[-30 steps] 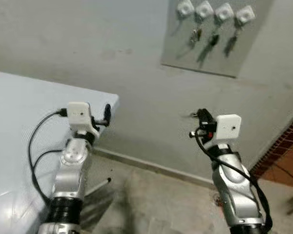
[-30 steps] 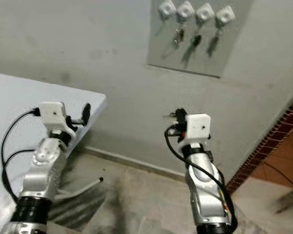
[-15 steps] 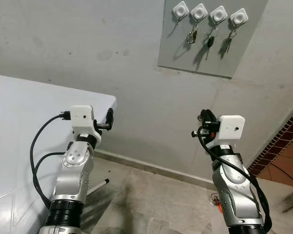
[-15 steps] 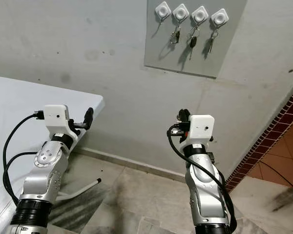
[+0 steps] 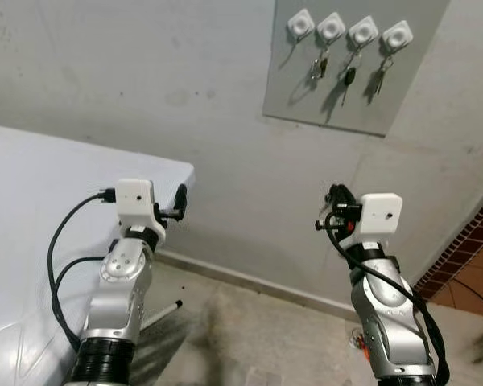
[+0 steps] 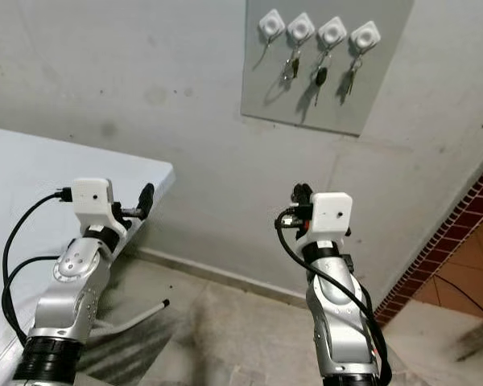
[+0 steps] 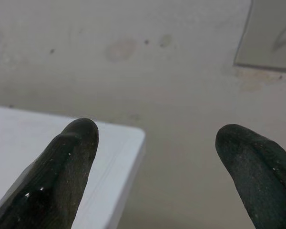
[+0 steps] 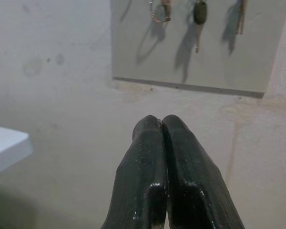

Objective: Hang keys on a hook

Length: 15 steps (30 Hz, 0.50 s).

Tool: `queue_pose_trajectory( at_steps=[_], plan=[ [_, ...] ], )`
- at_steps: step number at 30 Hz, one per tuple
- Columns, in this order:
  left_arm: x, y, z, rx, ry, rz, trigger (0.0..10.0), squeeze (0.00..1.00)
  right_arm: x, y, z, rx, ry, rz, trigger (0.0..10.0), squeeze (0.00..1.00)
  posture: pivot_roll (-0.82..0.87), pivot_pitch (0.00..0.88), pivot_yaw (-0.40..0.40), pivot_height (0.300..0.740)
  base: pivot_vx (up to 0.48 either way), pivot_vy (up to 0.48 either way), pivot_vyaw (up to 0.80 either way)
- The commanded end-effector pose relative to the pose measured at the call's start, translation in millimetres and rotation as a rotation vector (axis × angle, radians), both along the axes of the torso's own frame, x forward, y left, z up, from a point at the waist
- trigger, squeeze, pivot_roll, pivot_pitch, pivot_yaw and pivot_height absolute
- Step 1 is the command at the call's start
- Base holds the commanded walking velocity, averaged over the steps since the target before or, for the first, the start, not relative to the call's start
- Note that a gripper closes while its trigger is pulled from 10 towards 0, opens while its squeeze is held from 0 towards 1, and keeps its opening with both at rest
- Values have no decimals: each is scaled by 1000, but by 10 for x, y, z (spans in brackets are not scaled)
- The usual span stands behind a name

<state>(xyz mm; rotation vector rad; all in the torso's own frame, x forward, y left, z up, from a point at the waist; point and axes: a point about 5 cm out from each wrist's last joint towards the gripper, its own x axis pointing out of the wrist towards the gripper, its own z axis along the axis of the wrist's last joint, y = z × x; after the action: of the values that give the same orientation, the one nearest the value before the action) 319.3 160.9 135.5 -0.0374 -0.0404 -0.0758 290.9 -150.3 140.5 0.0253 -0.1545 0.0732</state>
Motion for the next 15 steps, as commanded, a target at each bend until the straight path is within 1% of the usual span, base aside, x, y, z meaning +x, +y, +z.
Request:
queue_pose_trajectory(
  at_steps=[1,15],
  plan=[
    [1,-9,42,10,-10,-12,10000,0,-2,14,72,4,-27,3,10000,0,-18,0,-3,732,356,0,0],
    [-13,8,48,17,-5,-8,10000,0,-15,30,55,7,-21,5,10000,0,-12,0,2,732,480,0,0]
  ],
)
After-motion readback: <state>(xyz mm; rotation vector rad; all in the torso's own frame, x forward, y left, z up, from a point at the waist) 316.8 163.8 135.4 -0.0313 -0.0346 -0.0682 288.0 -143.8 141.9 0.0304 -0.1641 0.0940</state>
